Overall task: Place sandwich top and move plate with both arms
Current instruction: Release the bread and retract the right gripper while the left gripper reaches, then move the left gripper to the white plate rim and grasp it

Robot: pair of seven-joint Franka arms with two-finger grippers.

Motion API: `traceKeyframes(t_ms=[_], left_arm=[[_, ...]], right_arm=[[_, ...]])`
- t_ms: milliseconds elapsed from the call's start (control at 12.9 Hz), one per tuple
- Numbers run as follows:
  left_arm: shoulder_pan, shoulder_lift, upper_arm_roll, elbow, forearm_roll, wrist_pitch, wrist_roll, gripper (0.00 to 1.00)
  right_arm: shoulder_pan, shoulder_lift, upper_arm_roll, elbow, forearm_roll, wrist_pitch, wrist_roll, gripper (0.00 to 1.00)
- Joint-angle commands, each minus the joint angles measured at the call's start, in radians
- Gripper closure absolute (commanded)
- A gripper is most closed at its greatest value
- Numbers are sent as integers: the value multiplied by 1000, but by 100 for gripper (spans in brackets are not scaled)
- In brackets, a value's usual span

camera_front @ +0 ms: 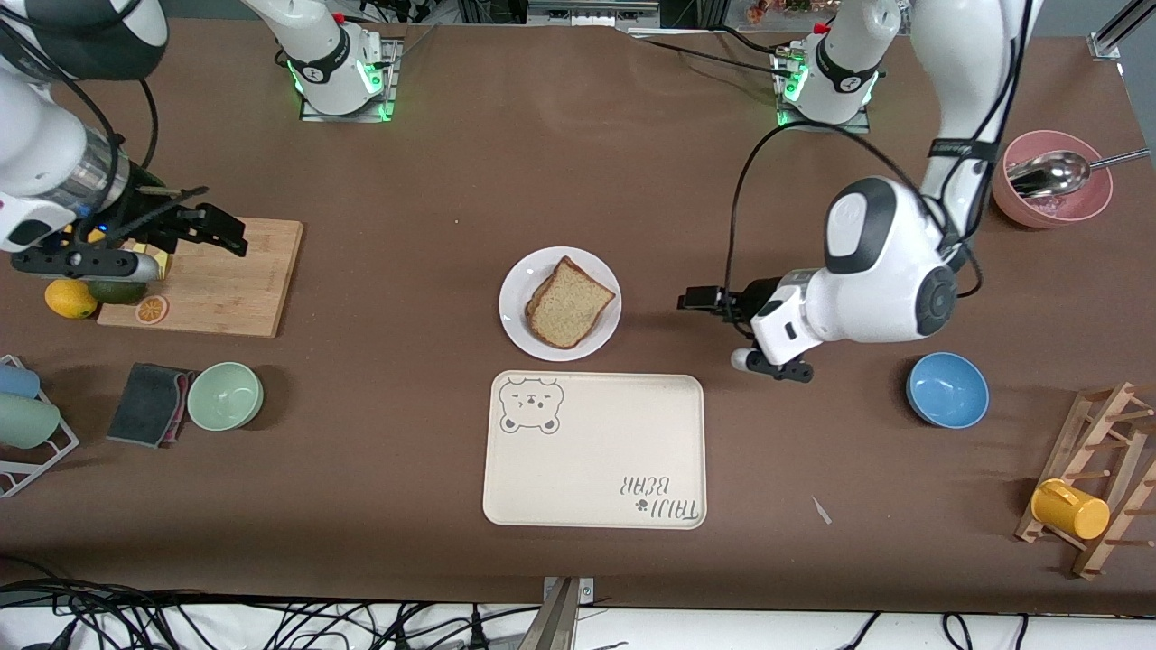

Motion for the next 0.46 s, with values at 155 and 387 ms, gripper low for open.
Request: traceKeyframes(t_ms=[155,387], left_arm=[[-6,112,4,4,-206,56,266,29],[-19,177,-9,1,-329,129,376,35]], right_arm=[[-11,-7,0,28,12,-30,-11,0],[-13,-12,-1,31,7,-35,-8,0]])
